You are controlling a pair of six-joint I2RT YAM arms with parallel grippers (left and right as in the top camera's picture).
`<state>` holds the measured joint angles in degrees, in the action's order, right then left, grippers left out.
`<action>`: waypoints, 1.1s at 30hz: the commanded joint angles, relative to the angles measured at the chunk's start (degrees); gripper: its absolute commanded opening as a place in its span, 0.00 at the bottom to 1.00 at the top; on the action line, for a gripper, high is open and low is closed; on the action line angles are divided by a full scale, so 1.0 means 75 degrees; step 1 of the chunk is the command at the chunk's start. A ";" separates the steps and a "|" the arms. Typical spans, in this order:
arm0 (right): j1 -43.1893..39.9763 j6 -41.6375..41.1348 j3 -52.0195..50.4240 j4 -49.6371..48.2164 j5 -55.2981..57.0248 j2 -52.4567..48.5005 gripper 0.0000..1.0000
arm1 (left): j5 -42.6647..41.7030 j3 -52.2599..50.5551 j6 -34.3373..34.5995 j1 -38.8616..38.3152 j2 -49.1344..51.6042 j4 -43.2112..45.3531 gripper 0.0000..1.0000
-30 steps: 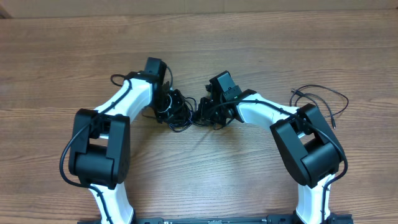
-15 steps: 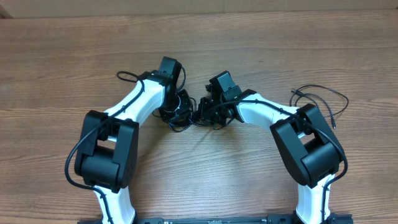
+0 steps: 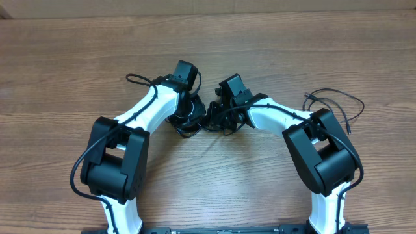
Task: Untangle cables
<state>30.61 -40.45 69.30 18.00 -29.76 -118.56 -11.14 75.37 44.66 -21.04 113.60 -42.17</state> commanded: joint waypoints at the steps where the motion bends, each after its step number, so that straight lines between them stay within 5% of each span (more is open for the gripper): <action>1: 0.0067 0.0061 -0.0111 0.0061 0.0096 -0.0152 0.04 | 0.0076 0.0102 0.0102 -0.0029 -0.0216 0.0032 0.04; 19: 0.0067 0.0061 -0.0111 0.0047 0.0154 -0.0152 0.04 | -0.1749 0.0114 0.0417 0.1256 -0.1262 0.0003 0.04; 22: 0.0067 0.0061 -0.0111 0.0041 0.0154 -0.0152 0.04 | -0.1716 0.0114 -0.0146 0.1247 -0.1256 -0.0029 0.04; 25: 0.0067 0.0058 -0.0111 0.0012 0.0154 -0.0152 0.04 | -0.1204 0.0114 -0.0449 0.0985 -0.1244 -0.0431 0.19; 27: 0.0067 0.0052 -0.0111 0.0003 0.0152 -0.0152 0.04 | -0.0644 0.0114 -0.0443 0.0726 -0.1177 -0.0758 0.45; 28: 0.0067 0.0052 -0.0111 0.0003 0.0152 -0.0152 0.04 | -0.0586 0.0114 -0.0446 0.0647 -0.1134 -0.0787 0.49; 33: 0.0067 0.0052 -0.0111 0.0006 0.0152 -0.0152 0.04 | -0.0449 0.0114 -0.0446 0.0356 -0.0729 -0.0729 0.27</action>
<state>30.85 -40.45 69.23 18.00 -30.22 -118.63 -17.37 75.42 42.09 -17.06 105.36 -47.97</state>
